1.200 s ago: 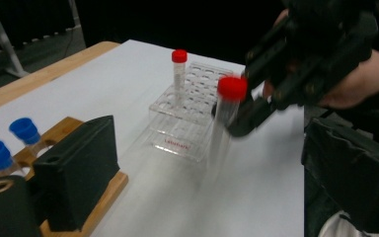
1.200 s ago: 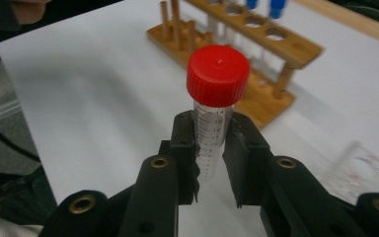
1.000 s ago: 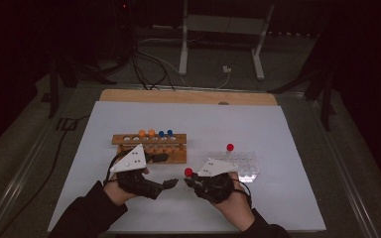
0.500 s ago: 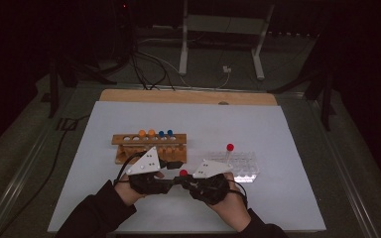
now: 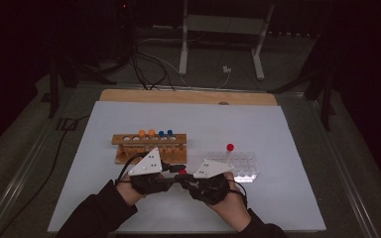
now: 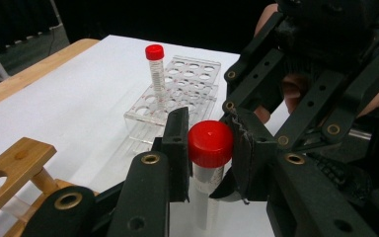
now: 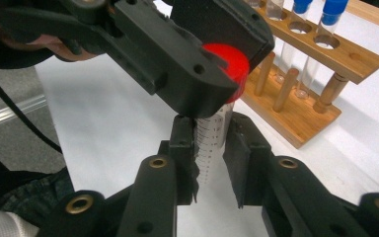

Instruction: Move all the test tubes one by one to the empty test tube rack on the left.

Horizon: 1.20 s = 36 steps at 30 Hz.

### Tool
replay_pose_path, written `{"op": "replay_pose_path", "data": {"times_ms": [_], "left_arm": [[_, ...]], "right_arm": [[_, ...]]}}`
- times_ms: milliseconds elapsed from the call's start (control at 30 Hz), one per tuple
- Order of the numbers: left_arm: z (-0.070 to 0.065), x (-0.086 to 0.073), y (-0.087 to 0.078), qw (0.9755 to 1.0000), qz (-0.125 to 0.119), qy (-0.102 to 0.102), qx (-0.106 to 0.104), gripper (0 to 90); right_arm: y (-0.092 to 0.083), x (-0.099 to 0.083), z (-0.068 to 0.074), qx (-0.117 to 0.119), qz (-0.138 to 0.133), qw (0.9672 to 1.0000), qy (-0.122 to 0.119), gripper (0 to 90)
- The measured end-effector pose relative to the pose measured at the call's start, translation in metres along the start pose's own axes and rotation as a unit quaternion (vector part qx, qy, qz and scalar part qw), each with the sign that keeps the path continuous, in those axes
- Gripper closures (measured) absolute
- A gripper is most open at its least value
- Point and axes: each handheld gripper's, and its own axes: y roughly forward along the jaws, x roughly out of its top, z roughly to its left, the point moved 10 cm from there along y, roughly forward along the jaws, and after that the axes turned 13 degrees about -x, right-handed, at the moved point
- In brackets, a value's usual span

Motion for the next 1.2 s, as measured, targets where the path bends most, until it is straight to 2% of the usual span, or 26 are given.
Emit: {"op": "replay_pose_path", "data": {"times_ms": [67, 200, 367, 467, 600, 667, 733, 933, 1200], "left_arm": [[0.001, 0.000, -0.004, 1.0000, -0.001, -0.001, 0.002, 71.6], [0.008, 0.000, -0.015, 0.9998, 0.000, 0.000, 0.018, 71.6], [0.018, 0.002, -0.035, 0.9989, -0.003, 0.003, 0.047, 71.6], [0.025, 0.004, -0.047, 0.9979, -0.006, 0.001, 0.064, 71.6], [0.034, 0.006, -0.065, 0.9961, -0.009, 0.001, 0.087, 71.6], [0.039, 0.008, -0.073, 0.9951, -0.012, 0.000, 0.098, 71.6], [0.043, 0.010, -0.081, 0.9940, -0.015, -0.002, 0.109, 71.6], [0.056, 0.014, -0.103, 0.9902, -0.020, -0.004, 0.138, 71.6], [0.078, 0.016, -0.129, 0.9831, -0.034, -0.016, 0.179, 71.6]], "right_arm": [[-0.002, 0.001, 0.000, 0.003, -0.004, 1.0000, 0.001, 62.4], [-0.007, 0.005, -0.003, -0.003, -0.021, 0.9998, 0.001, 46.1], [-0.014, 0.010, -0.010, -0.008, -0.042, 0.9991, 0.005, 30.2], [-0.017, 0.013, -0.014, -0.009, -0.049, 0.9986, 0.017, 14.7], [-0.020, 0.016, -0.020, -0.019, -0.059, 0.9974, 0.037, 2.1], [-0.023, 0.018, -0.023, -0.022, -0.066, 0.9967, 0.042, 0.0], [-0.026, 0.019, -0.024, -0.014, -0.070, 0.9965, 0.044, 0.0], [-0.031, 0.022, -0.027, -0.009, -0.082, 0.9952, 0.051, 0.0], [-0.035, 0.024, -0.032, -0.011, -0.089, 0.9945, 0.054, 0.0]]}}
